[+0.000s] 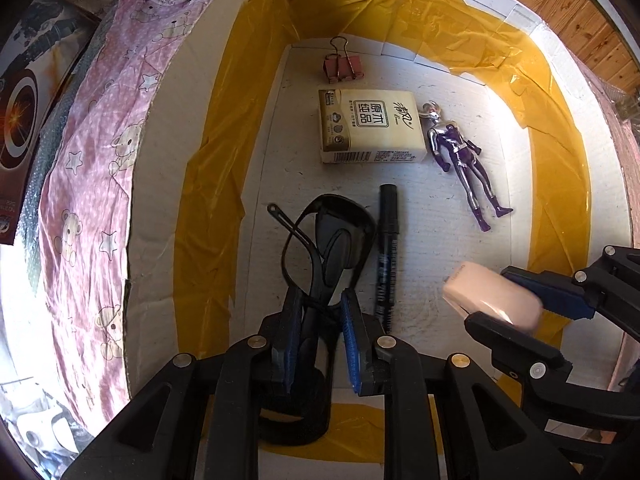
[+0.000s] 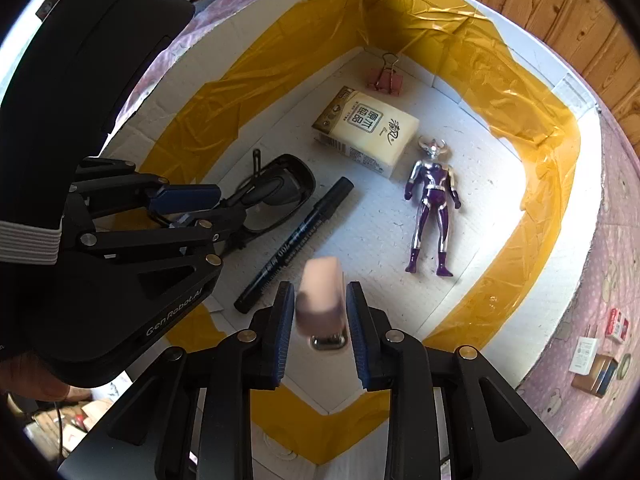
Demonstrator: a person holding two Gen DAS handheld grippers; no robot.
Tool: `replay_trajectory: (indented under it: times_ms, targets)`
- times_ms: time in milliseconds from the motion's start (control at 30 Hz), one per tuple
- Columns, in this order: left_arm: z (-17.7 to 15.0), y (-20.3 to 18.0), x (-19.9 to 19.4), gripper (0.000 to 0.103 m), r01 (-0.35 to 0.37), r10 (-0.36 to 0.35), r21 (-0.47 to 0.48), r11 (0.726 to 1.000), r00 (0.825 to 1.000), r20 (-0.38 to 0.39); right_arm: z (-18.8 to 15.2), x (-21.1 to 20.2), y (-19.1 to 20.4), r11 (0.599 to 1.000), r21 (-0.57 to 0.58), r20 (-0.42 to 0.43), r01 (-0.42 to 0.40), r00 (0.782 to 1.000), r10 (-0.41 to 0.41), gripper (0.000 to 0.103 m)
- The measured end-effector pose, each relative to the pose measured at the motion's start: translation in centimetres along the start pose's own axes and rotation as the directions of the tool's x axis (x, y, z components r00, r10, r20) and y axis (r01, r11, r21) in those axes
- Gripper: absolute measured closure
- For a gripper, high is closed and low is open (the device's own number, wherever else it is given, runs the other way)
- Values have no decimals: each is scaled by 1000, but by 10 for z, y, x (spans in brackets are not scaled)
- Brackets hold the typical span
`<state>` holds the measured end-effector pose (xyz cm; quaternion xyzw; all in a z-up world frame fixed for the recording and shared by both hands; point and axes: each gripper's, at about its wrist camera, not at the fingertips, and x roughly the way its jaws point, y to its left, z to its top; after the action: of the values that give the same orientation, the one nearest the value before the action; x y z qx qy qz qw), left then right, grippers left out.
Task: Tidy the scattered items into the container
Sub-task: 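Lower the black glasses into the box and open the left tool while the right tool releases the pink stapler, then grasp the silver charger with the left tool while the right tool grasps the gold tin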
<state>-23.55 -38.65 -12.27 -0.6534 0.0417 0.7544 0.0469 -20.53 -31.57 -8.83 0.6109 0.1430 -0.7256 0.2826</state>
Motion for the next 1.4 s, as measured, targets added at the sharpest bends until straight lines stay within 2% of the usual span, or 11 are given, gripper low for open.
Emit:
replay_trajectory:
  times_ms: [300, 433, 533, 567, 633, 767, 900, 967, 1033, 1267, 1400]
  targets:
    - [-12, 0, -22, 71, 3, -2, -15, 1000, 999, 40, -28, -42, -13, 994, 83, 157, -68, 986, 54, 71]
    - [-25, 2, -41, 71, 15, -12, -29, 999, 996, 83, -52, -69, -22, 980, 153, 288, -129, 954, 81, 71]
    - [-32, 2, -61, 70, 47, -42, -32, 998, 989, 139, -79, -87, -29, 962, 196, 386, -192, 916, 104, 71]
    - [-33, -1, -68, 66, 59, -53, -31, 998, 986, 159, -89, -91, -31, 954, 210, 419, -214, 901, 110, 71]
    - [-42, -10, -82, 63, 83, -76, -23, 996, 974, 211, -107, -100, -35, 938, 234, 476, -256, 871, 119, 70]
    - [-56, -36, -109, 62, 87, -87, 11, 996, 946, 311, -141, -109, -44, 909, 264, 564, -323, 816, 126, 69]
    - [-82, -72, -142, 62, 68, -103, 93, 993, 888, 449, -183, -120, -59, 894, 301, 623, -331, 778, 79, 66]
    - [-94, -91, -151, 56, 82, -136, 129, 988, 859, 493, -201, -119, -74, 875, 341, 632, -343, 773, 57, 65]
    - [-98, -110, -152, 55, 124, -184, 153, 980, 850, 493, -217, -116, -92, 853, 387, 633, -351, 774, 32, 64]
    - [-84, -185, -121, 53, 286, -341, 195, 938, 862, 375, -260, -107, -156, 766, 545, 609, -341, 789, -82, 63]
    - [-63, -227, -101, 53, 344, -390, 193, 919, 864, 317, -271, -107, -189, 744, 596, 583, -301, 800, -143, 63]
